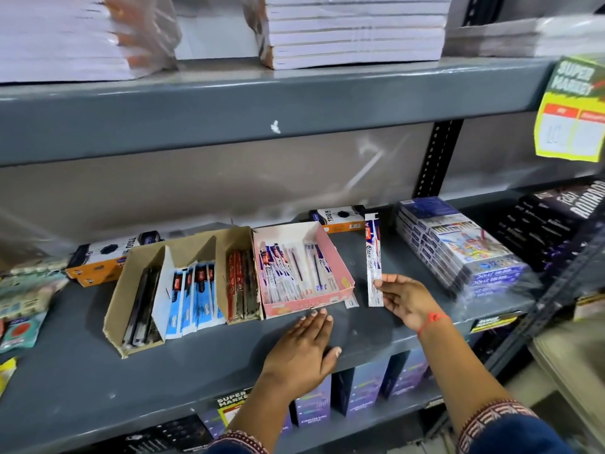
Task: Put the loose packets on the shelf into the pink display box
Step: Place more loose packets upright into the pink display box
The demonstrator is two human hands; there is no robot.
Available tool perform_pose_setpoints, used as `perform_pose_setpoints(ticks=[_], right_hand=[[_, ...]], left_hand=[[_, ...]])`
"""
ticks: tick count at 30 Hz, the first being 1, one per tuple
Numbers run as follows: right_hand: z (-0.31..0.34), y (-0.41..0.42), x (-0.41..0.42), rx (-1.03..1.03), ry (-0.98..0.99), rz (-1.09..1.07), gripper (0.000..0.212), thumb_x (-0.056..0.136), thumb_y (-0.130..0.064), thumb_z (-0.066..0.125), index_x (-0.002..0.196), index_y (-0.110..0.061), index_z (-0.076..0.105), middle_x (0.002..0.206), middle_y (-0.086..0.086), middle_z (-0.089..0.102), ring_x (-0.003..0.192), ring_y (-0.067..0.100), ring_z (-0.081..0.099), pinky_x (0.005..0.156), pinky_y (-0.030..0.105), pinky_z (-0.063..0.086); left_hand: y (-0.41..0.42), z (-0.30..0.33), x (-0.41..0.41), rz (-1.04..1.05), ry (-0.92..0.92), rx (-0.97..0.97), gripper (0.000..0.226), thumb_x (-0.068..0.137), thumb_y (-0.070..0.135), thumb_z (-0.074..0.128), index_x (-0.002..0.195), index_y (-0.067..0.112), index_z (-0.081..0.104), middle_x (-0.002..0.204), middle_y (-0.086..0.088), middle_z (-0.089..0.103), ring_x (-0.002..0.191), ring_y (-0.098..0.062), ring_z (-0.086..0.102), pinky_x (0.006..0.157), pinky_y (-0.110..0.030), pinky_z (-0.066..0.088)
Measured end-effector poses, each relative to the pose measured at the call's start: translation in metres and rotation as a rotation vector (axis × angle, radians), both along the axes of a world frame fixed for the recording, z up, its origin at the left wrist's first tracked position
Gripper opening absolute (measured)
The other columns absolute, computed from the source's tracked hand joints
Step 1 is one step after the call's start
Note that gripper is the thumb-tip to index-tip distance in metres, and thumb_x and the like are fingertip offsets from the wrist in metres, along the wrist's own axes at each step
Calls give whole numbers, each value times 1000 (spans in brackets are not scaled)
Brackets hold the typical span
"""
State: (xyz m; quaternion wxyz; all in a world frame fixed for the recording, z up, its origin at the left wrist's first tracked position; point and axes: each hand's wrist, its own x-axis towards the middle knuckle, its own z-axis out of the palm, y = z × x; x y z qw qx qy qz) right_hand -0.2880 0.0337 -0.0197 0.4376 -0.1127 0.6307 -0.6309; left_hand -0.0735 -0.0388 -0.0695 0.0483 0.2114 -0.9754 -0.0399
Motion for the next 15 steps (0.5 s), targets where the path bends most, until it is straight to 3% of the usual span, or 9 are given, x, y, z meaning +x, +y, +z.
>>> perform_pose_setpoints(ticks=[4, 15], right_hand=[[-6, 7, 3, -89, -45, 15, 23, 83, 6, 58, 74, -15, 65, 53, -7, 72, 46, -1, 65, 44, 10, 50], [17, 2, 10, -159, -40, 93, 22, 84, 5, 58, 76, -14, 66, 56, -6, 73, 48, 1, 66, 46, 12, 52]], left_hand=[[0, -1, 1, -9, 23, -22, 60, 98, 47, 18, 145, 11, 5, 156, -7, 3, 142, -16, -2, 106, -23, -15], [1, 0, 2, -8, 39, -1, 59, 98, 47, 17, 145, 13, 5, 156, -6, 3, 142, -16, -1, 108, -25, -11]])
